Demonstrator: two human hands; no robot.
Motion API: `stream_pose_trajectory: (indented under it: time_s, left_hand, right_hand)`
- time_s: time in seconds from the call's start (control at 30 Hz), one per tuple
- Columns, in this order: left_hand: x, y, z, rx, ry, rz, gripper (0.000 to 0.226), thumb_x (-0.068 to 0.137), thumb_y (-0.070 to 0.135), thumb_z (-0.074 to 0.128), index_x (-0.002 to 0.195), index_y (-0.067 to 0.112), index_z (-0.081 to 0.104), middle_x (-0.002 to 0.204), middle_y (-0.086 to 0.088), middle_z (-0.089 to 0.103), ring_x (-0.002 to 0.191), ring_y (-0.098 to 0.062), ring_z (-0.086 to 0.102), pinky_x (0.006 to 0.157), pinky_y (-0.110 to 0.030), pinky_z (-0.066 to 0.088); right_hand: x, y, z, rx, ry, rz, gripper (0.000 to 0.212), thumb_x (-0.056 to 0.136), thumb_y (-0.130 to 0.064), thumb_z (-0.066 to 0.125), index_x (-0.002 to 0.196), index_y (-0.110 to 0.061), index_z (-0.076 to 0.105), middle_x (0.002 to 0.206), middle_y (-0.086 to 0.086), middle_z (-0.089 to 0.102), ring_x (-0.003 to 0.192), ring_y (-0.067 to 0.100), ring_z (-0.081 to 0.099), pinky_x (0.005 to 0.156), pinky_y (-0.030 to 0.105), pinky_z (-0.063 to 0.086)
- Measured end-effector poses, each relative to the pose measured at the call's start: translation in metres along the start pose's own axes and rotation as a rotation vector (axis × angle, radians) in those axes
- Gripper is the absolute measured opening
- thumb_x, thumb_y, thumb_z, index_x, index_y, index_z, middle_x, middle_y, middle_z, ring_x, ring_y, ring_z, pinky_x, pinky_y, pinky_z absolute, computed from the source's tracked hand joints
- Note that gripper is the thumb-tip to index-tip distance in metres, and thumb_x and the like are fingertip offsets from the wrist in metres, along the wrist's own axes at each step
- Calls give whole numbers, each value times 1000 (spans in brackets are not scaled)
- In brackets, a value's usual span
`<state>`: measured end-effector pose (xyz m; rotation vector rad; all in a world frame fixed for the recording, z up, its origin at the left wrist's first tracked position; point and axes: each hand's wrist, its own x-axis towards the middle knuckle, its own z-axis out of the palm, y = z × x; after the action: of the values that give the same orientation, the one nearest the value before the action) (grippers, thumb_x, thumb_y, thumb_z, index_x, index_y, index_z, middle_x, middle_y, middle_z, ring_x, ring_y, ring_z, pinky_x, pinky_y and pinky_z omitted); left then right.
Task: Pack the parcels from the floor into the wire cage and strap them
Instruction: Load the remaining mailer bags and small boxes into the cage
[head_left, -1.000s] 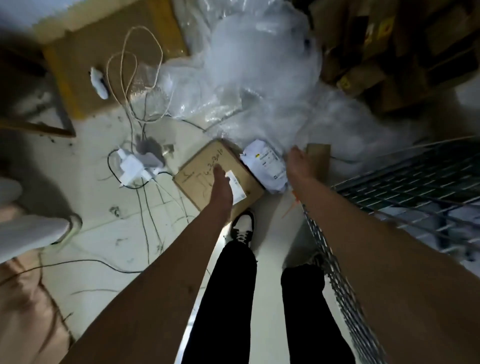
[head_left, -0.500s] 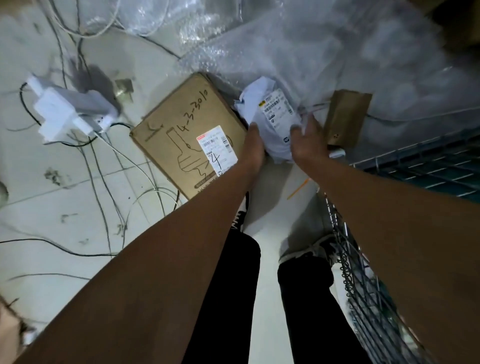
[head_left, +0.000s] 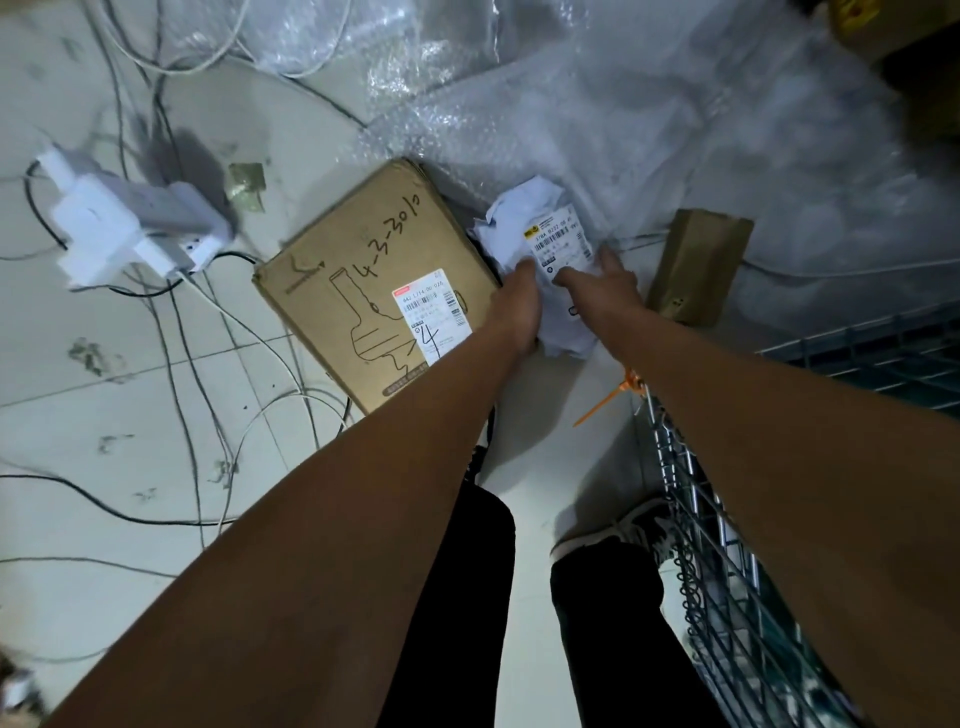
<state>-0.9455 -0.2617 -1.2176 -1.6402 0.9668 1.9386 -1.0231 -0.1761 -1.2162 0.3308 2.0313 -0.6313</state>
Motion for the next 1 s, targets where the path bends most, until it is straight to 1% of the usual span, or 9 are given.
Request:
stream_pose_trajectory:
  time_s: [0.07, 0.17, 0.3, 0.43, 0.53, 0.6, 0.73, 0.9, 1.0]
  left_hand:
    - [-2, 3, 6, -114, -34, -27, 61, 103, 54, 34, 140, 13, 59, 145, -16, 60, 135, -36, 56, 115, -52, 45]
    - [6, -1, 15, -298, 11, -48, 41, 103, 53, 46, 110, 20, 71, 115, -9, 72, 113, -32, 66, 106, -44, 51]
    - [-12, 7, 21, -454, 15, -78, 48, 99, 55, 54, 119, 15, 70, 122, -12, 70, 110, -29, 65, 109, -44, 50]
    - [-34, 13, 15, -539, -77, -11, 61, 106, 55, 37, 144, 12, 57, 134, -18, 64, 114, -34, 64, 101, -43, 52]
    - [-40, 13, 13, -561, -70, 40, 64, 107, 53, 32, 152, 11, 51, 148, -21, 57, 136, -40, 54, 118, -50, 42]
    - [-37, 12, 13, -547, -53, 60, 61, 108, 51, 33, 151, 12, 53, 147, -21, 58, 140, -41, 52, 121, -54, 37]
    - [-27, 14, 15, -499, 44, 63, 47, 105, 46, 40, 124, 16, 71, 119, -13, 73, 116, -35, 65, 117, -57, 42]
    - [-25, 10, 18, -492, 80, 83, 53, 102, 46, 41, 136, 15, 66, 131, -19, 70, 124, -41, 65, 111, -62, 46]
    - [-31, 10, 20, -490, 59, 81, 51, 102, 49, 39, 132, 20, 69, 131, -17, 71, 126, -41, 64, 113, -61, 44]
  right_hand:
    - [1, -4, 0, 17, 10, 22, 62, 77, -44, 61, 138, -31, 54, 136, 13, 49, 111, 34, 58, 90, 38, 53]
    - [4, -7, -4, 136, -10, -7, 35, 86, -37, 57, 118, -27, 67, 120, 6, 68, 89, 18, 65, 64, 25, 46]
    - [6, -7, -13, 119, -21, -51, 30, 90, -36, 56, 115, -26, 67, 108, 0, 69, 82, 10, 63, 64, 25, 46]
    - [5, -9, -20, 68, -27, -80, 37, 86, -39, 61, 120, -25, 66, 120, 2, 68, 98, 21, 64, 83, 33, 54]
    - [6, -12, -24, 52, -23, -111, 33, 82, -39, 65, 112, -26, 66, 119, 4, 69, 97, 22, 67, 82, 34, 57]
    - [8, -14, -26, 45, -38, -136, 27, 83, -34, 69, 108, -24, 66, 119, 7, 68, 93, 20, 67, 74, 32, 58]
    - [9, -15, -31, -8, -114, -146, 31, 85, -35, 74, 111, -22, 61, 122, 9, 63, 104, 25, 66, 91, 43, 58]
    - [7, -21, -39, 63, -189, -170, 24, 88, -32, 75, 101, -22, 58, 109, 4, 69, 97, 23, 69, 83, 39, 61]
    - [0, -35, -49, 79, -208, -223, 25, 90, -29, 74, 105, -16, 59, 104, 3, 70, 90, 18, 70, 60, 23, 58]
